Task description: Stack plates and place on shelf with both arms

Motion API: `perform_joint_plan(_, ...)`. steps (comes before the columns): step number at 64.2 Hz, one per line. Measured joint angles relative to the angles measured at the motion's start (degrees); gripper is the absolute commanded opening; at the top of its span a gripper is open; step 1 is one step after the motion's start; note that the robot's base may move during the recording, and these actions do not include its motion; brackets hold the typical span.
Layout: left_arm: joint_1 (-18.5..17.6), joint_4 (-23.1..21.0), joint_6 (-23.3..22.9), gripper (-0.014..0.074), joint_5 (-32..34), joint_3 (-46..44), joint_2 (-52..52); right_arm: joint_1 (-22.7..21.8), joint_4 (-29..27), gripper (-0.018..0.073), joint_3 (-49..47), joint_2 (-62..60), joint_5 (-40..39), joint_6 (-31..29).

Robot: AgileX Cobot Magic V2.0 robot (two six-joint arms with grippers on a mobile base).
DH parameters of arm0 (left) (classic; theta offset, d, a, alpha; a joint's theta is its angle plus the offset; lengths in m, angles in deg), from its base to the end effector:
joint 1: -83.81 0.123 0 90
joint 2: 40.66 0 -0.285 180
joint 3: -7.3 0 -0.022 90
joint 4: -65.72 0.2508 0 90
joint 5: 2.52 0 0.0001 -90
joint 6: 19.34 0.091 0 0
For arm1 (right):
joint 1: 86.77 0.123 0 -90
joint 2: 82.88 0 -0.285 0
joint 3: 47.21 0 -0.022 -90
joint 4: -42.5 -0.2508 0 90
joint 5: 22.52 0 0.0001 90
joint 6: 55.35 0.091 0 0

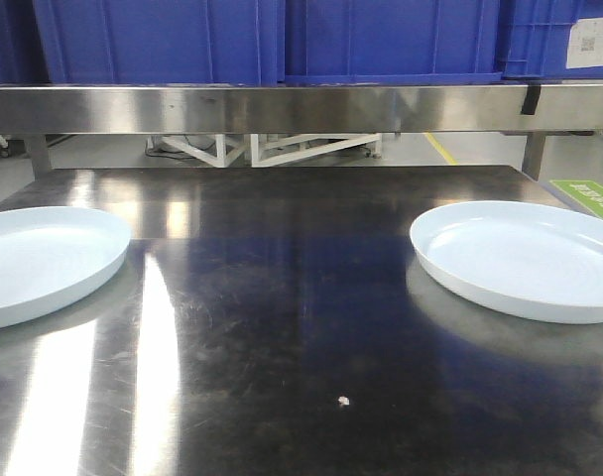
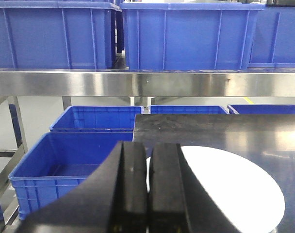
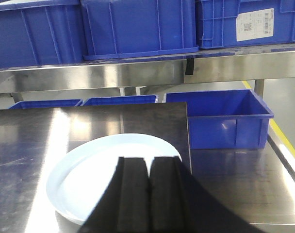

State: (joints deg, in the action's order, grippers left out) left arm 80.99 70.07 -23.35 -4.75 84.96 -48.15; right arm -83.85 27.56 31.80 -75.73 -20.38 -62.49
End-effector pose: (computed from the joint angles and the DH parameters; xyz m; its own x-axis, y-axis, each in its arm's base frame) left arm 0.0563 -0.0025 0.2073 0.0460 0.0036 -0.9989 0.0460 0.9989 0.0057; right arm 0.0568 0.0038 0.1999 0.0224 0.1369 -0.9903 -0.0642 0.9887 0.1352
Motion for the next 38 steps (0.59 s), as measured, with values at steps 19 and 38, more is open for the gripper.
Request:
perform_joint_plan(19, 0.00, 0.12, 0.00, 0.0094, -2.29, -1.34, 0.00, 0.00, 0.00, 0.0030, 0.00, 0.00, 0.00, 0.00)
perform_joint_plan(38, 0.00, 1.42, 0.00, 0.0094, -11.21, -14.53, -8.11, 0.00, 0.00, 0.0030, 0.00, 0.00, 0.00, 0.00)
